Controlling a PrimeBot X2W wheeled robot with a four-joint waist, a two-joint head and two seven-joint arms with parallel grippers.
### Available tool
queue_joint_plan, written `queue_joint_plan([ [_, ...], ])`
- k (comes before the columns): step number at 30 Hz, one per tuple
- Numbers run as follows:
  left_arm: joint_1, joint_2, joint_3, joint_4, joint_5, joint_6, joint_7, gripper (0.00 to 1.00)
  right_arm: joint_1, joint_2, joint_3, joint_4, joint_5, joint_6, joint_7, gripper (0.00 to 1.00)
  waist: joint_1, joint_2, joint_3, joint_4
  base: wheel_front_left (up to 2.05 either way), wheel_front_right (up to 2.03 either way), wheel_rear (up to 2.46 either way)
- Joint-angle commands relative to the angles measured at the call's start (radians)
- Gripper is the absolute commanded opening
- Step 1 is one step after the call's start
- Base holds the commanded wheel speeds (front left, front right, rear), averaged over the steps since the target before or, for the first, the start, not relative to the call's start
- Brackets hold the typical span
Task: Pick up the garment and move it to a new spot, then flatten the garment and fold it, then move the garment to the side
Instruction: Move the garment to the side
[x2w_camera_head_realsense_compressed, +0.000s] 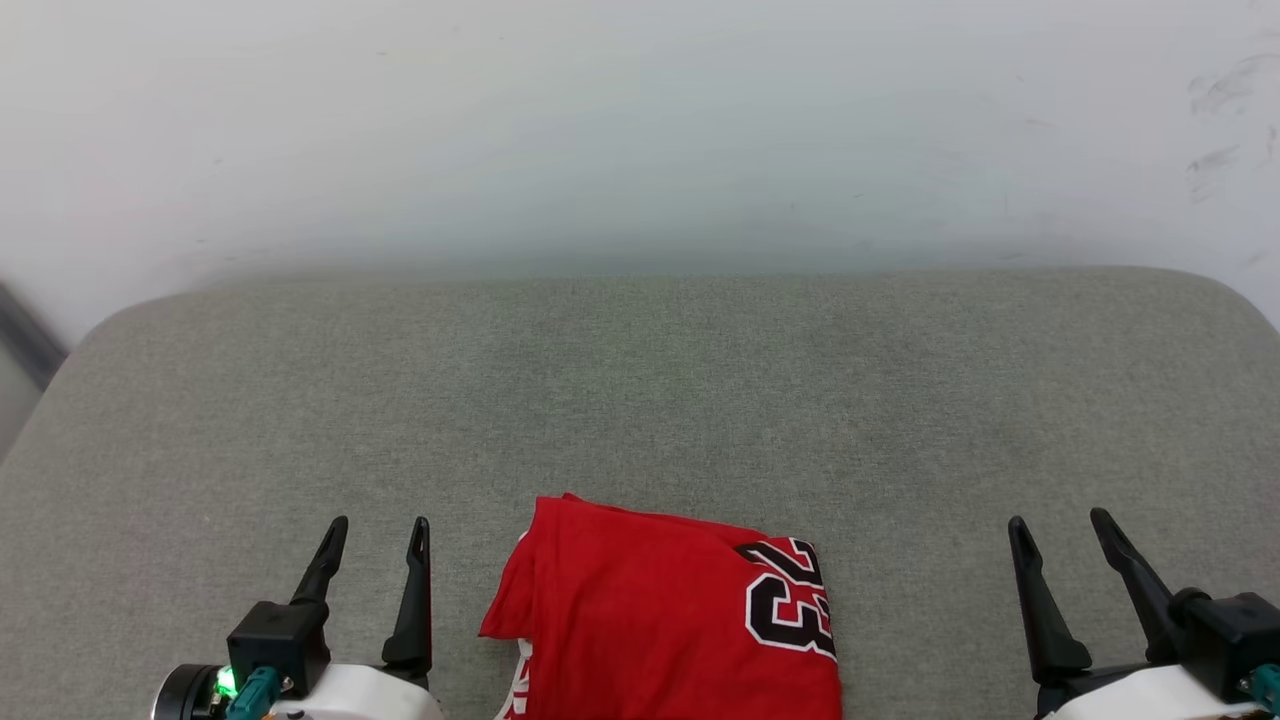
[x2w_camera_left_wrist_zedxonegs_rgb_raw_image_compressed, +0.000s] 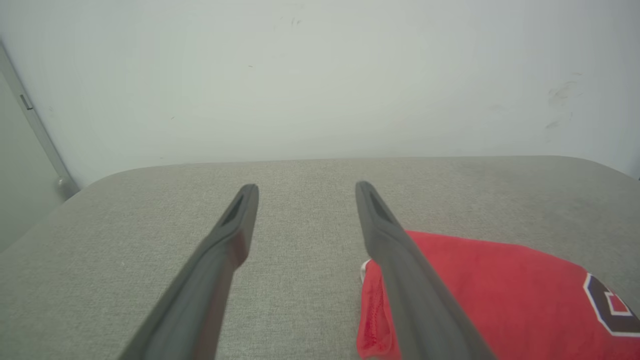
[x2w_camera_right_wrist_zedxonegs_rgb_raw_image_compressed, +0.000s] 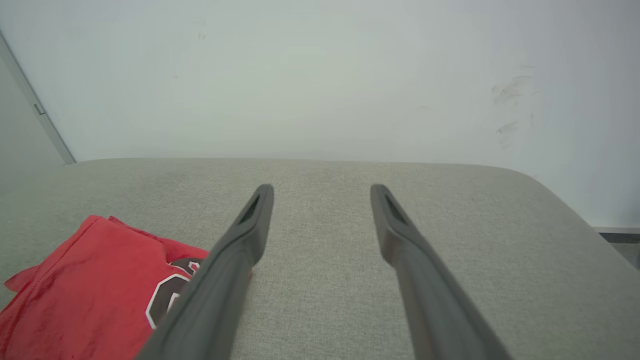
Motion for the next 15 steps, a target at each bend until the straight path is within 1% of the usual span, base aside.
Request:
queue_joint_plan([
  [1,0.009,0.002,0.001,0.004,-0.001,0.003,-0.004,1.0,0.011,0.005,-0.002,-0.01,-0.009,0.0,0.005,1.0,0.0001,0.0,0.0,-0.001,0.0,0.0,0.0],
  [5,0.004,0.003,0.0,0.009,-0.004,0.003,-0.004,1.0,0.011,0.009,-0.007,-0.013,-0.008,0.0,0.016,1.0,0.0001,0.0,-0.001,-0.001,0.0,0.0,0.0],
  [8,0.0,0.002,0.001,0.012,-0.008,0.003,-0.002,1.0,0.015,0.014,-0.039,0.002,0.033,-0.001,0.048,1.0,0.0001,0.0,0.0,0.0,0.0,0.0,0.0],
  [10,-0.003,0.001,0.003,0.012,-0.012,0.003,-0.003,1.0,0.015,0.015,-0.079,0.021,0.072,-0.001,0.09,1.0,0.0001,0.0,0.001,-0.001,0.0,0.0,0.0],
  [12,-0.004,-0.001,0.006,0.01,-0.015,0.003,-0.003,1.0,0.006,0.015,-0.136,0.053,0.124,-0.001,0.156,1.0,0.0001,0.0,0.005,-0.001,0.0,0.0,0.0],
  [13,-0.015,-0.006,0.006,0.0,-0.015,-0.001,-0.004,1.0,-0.025,0.002,-0.213,0.115,0.204,0.0,0.277,1.0,0.0001,0.0,0.018,0.006,0.0,0.0,0.0],
  [15,-0.023,-0.011,0.006,-0.004,-0.016,-0.007,-0.005,1.0,-0.044,-0.018,-0.251,0.17,0.263,0.0,0.375,1.0,0.0001,0.0,0.026,0.015,0.0,0.0,0.0],
])
